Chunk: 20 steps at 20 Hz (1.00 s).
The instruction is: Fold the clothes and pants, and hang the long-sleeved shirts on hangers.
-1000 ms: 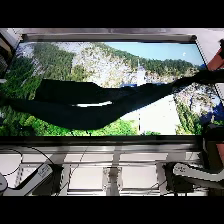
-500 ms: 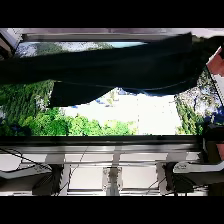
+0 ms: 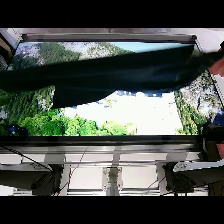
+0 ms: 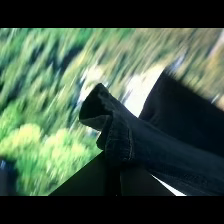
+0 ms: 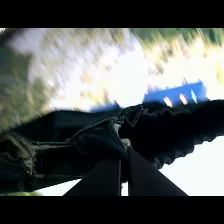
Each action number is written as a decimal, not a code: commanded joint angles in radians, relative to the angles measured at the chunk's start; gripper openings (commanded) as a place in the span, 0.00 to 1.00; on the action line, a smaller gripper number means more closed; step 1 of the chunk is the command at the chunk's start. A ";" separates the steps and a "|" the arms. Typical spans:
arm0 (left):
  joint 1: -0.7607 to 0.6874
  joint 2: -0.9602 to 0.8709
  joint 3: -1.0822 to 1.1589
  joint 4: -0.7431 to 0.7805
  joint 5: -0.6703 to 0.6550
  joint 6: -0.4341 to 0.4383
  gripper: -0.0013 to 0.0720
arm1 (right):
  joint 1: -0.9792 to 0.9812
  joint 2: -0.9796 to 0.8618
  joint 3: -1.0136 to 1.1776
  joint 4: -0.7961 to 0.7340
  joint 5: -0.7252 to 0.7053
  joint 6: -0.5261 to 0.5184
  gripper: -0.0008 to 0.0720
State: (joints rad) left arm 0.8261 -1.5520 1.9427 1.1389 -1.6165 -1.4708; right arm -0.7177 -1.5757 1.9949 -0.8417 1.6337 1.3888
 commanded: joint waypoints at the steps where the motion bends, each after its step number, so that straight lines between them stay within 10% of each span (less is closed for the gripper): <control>1: -0.034 -0.006 -0.111 0.043 -0.075 0.042 0.05 | -0.002 0.014 -0.135 -0.141 0.126 -0.054 0.02; 20: -0.139 0.149 -0.867 0.537 0.067 0.116 0.05 | -0.058 0.391 -0.952 -0.701 -0.108 -0.074 0.02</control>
State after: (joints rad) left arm 0.6666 -1.4139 1.1271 1.6096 -1.6001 -1.3815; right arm -0.7448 -1.1984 1.0733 -1.4879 1.5402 1.3022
